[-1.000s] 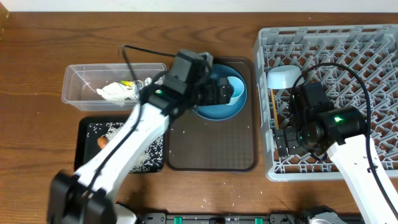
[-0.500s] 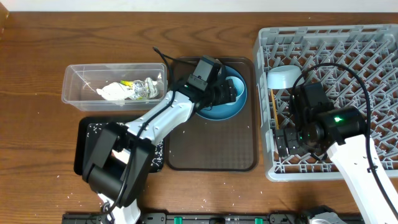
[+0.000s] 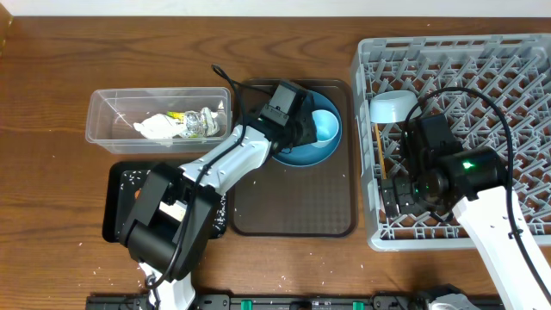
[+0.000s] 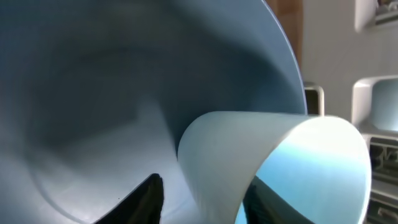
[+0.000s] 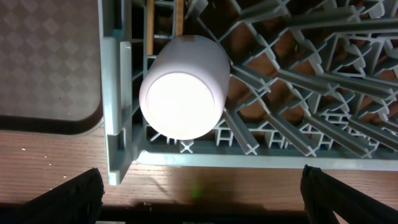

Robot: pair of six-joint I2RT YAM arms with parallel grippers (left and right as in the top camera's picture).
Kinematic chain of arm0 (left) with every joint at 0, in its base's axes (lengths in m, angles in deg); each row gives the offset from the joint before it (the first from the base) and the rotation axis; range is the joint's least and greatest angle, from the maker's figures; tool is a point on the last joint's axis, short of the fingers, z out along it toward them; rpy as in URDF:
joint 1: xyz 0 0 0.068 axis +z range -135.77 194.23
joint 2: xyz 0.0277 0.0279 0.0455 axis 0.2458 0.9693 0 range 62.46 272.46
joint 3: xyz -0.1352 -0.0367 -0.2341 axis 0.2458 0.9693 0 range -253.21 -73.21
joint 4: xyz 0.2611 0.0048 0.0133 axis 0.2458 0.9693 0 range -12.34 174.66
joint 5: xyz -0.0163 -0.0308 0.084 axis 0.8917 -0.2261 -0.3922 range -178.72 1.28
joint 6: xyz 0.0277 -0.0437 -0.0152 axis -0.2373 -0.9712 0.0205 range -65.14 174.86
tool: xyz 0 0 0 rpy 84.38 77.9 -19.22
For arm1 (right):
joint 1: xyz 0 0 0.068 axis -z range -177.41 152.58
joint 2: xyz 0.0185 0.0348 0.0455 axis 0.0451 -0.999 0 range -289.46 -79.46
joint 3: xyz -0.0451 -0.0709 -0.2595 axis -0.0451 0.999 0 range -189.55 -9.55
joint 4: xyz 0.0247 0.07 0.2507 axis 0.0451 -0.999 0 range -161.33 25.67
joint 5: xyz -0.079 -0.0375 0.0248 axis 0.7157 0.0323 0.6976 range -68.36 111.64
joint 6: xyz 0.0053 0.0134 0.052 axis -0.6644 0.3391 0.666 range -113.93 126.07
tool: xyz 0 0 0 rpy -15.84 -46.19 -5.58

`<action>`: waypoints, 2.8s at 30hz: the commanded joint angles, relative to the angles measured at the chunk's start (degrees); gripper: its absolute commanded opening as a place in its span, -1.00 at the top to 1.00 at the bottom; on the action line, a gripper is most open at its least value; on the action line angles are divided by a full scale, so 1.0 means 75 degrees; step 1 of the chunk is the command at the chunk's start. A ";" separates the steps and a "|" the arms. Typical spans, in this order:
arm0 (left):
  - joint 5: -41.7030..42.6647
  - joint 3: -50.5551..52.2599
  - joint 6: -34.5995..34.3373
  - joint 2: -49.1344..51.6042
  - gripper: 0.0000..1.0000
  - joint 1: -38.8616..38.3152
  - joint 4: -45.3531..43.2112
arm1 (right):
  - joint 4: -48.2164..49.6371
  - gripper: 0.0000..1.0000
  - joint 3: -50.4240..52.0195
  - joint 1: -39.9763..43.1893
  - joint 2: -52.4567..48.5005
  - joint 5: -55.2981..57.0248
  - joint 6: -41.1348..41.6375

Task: Sort waste into correct bins and load items into the dishwasher rack
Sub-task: 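Move the left gripper to the light-blue cup and grasp it, then lift the light-blue cup and carry it right toward the right gripper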

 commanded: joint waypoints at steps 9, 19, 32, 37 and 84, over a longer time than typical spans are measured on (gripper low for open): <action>-0.0085 -0.0055 -0.0009 -0.0087 0.70 0.0105 -0.0015 | -0.0003 -0.99 0.0009 -0.0067 -0.0009 -0.0006 0.0026; 0.1947 -0.0055 -0.0009 -0.0833 0.75 0.0624 0.0216 | -0.0003 -0.99 0.0009 -0.0067 -0.0009 -0.0006 0.0026; 0.8443 -0.0055 0.0318 -0.1160 0.75 0.1982 0.0131 | -0.0003 -0.99 0.0009 -0.0067 -0.0009 -0.0003 0.0026; 0.9422 -0.0055 0.0321 -0.1160 0.76 0.2017 0.0134 | -0.0003 -0.99 0.0009 -0.0067 -0.0009 -0.0006 0.0026; 1.0223 -0.0055 0.2515 -0.1160 0.75 0.1358 0.2521 | 0.2582 -0.96 -0.0122 0.0233 0.0530 -0.6551 -0.2780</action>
